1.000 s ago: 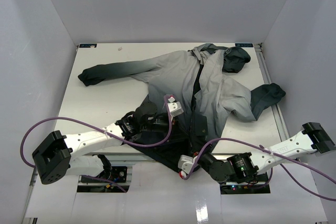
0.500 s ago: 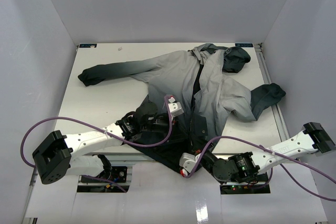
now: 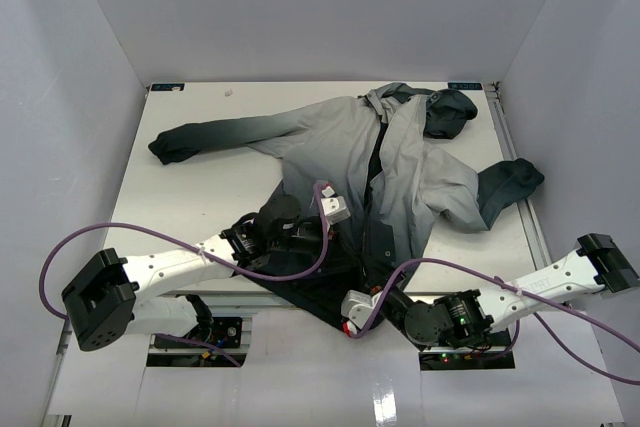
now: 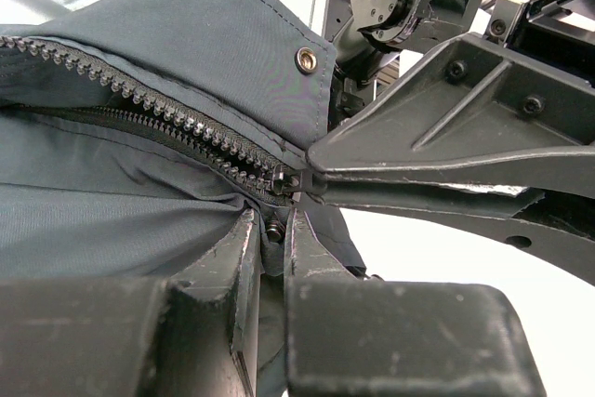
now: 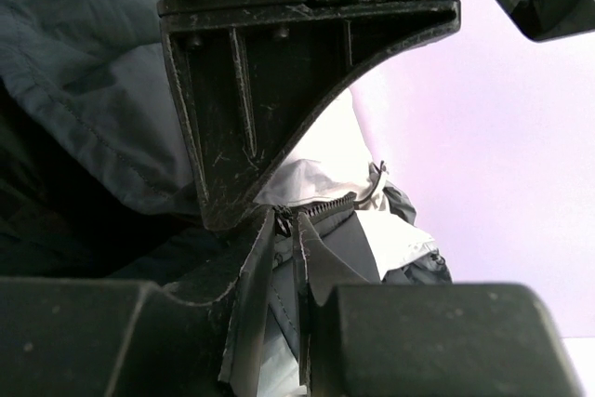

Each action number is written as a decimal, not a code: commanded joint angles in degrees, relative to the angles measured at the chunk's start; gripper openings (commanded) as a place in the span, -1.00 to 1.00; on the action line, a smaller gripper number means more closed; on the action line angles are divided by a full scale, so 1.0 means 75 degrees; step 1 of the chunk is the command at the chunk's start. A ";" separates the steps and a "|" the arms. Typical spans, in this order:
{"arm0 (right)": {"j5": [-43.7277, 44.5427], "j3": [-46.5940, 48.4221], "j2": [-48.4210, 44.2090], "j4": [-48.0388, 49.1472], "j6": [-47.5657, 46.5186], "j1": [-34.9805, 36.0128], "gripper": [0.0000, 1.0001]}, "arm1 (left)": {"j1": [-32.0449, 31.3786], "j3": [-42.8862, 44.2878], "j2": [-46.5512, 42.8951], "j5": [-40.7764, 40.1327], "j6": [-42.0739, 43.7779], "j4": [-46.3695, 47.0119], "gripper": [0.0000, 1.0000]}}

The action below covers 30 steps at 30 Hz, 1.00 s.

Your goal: Zip up the jacket

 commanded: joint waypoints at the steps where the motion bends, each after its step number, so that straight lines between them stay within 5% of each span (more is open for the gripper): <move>1: -0.0045 -0.0054 -0.0067 0.0362 0.0298 0.0002 -0.60 | -0.0085 0.0133 -0.0113 0.0348 0.0005 0.0080 -1.00; 7: -0.0122 -0.0092 -0.0080 0.0246 0.0479 -0.0036 -0.60 | -0.0085 0.0121 -0.0140 0.0357 0.0001 0.0099 -1.00; 11: -0.0153 -0.0094 -0.0138 0.0250 0.0541 -0.0103 -0.84 | -0.0085 0.0108 -0.0165 0.0458 -0.0006 0.0151 -1.00; 30: -0.0915 0.0776 -0.0209 0.0242 0.0871 -0.1554 -0.84 | -0.0085 -0.0163 -0.0327 0.1225 -0.0003 0.0704 -1.00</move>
